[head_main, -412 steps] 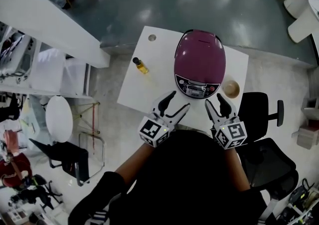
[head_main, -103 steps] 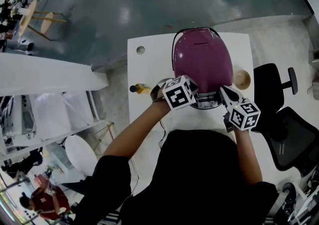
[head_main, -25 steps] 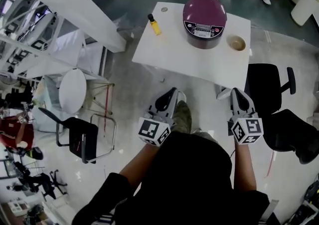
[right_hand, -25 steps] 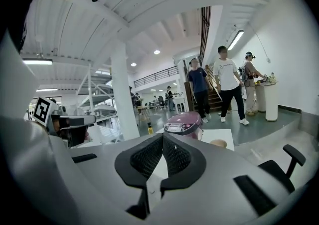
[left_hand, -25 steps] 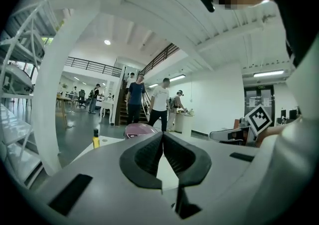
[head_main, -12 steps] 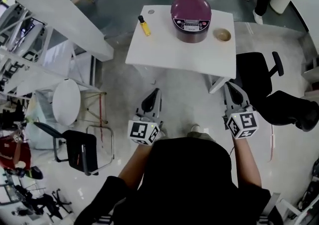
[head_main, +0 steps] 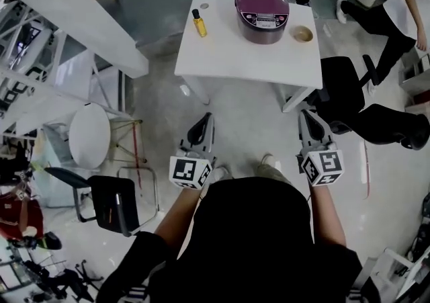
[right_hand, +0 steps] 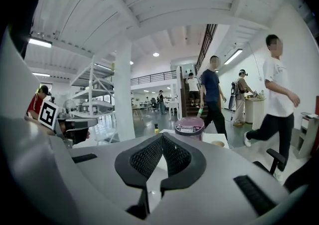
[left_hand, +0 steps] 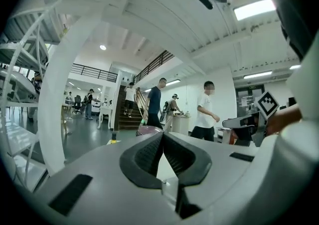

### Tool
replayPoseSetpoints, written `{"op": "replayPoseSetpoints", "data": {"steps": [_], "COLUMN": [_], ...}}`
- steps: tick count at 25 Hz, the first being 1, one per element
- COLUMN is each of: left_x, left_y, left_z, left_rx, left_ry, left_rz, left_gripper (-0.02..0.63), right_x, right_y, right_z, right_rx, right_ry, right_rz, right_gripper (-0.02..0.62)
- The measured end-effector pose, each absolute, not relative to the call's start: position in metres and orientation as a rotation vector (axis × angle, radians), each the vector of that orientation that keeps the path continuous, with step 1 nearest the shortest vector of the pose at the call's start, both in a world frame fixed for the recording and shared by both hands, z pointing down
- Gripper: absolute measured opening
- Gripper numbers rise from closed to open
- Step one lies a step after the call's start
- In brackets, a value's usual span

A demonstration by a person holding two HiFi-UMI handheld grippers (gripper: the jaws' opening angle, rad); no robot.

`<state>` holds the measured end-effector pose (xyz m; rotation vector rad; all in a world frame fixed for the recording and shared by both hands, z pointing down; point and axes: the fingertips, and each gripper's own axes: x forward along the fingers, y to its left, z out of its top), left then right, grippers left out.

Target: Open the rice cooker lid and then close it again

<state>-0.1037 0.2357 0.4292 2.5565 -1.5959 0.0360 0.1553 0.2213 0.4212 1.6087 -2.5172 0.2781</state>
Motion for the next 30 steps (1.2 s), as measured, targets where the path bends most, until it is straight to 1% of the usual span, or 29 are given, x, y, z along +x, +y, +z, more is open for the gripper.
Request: {"op": "replayPoseSetpoints", "data": {"steps": [13, 18, 30], "left_x": [-0.107, -0.110, -0.133], "left_y": [0.259, 0.268, 0.278], "left_z": [0.424, 0.422, 0.433], "left_rx": [2.627, 2.671, 2.688], "left_ry": [-1.533, -1.503, -1.421], "left_rz": [0.012, 0.048, 0.031], "left_gripper": [0.003, 0.003, 0.003], "right_x": [0.156, 0.146, 0.118], "right_y": [0.257, 0.265, 0.289], "right_z": [0.406, 0.409, 0.423], "right_rx": [1.714, 1.729, 1.771], "right_ry": [-2.468, -2.454, -2.415], "right_rz": [0.222, 0.227, 0.252], "right_gripper": [-0.001, -0.001, -0.002]}}
